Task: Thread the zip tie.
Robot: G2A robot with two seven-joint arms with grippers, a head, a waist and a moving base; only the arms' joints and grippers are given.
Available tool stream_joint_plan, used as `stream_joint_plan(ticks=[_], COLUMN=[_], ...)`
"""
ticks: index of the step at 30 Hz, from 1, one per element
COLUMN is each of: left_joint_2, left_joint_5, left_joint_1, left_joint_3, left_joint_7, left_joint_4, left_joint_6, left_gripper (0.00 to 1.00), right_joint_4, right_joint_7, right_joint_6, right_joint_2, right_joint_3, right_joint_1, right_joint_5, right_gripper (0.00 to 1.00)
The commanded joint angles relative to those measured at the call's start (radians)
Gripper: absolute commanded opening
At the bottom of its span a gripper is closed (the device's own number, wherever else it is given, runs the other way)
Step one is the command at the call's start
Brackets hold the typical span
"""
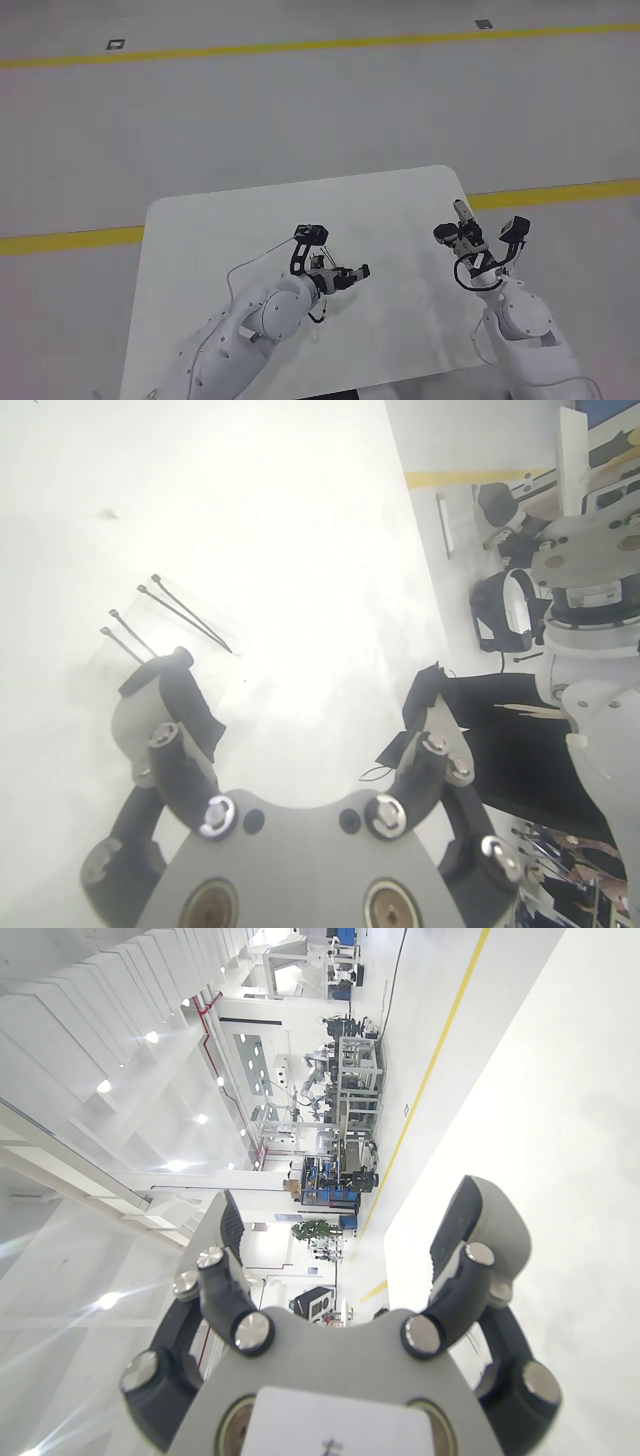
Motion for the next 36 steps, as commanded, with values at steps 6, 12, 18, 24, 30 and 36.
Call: stream_joint_plan(ticks=[6,12,18,24,30,36], left_joint_2=[-0.118,-0.123,-0.122,-0.151,-0.224,-0.24], left_joint_5=[0.1,0.113,0.142,0.176,0.319,0.366], left_joint_1=[0.037,0.038,0.031,0.025,0.073,0.088], left_joint_3=[-0.091,-0.094,-0.094,-0.139,-0.213,-0.222], left_joint_7=[-0.021,-0.025,-0.013,-0.05,-0.177,-0.193], left_joint_4=[0.106,0.103,0.12,0.171,0.151,0.128], left_joint_6=[0.0,0.0,0.0,0.0,0.0,0.0], left_gripper=[1.0,1.0,1.0,1.0,1.0,1.0], right_joint_4=[0.0,0.0,0.0,0.0,0.0,0.0], right_joint_7=[0.0,0.0,0.0,0.0,0.0,0.0], right_joint_6=[0.0,0.0,0.0,0.0,0.0,0.0], right_joint_2=[0.0,0.0,0.0,0.0,0.0,0.0], right_joint_3=[0.0,0.0,0.0,0.0,0.0,0.0], right_joint_1=[0.0,0.0,0.0,0.0,0.0,0.0], right_joint_5=[0.0,0.0,0.0,0.0,0.0,0.0], right_gripper=[1.0,1.0,1.0,1.0,1.0,1.0])
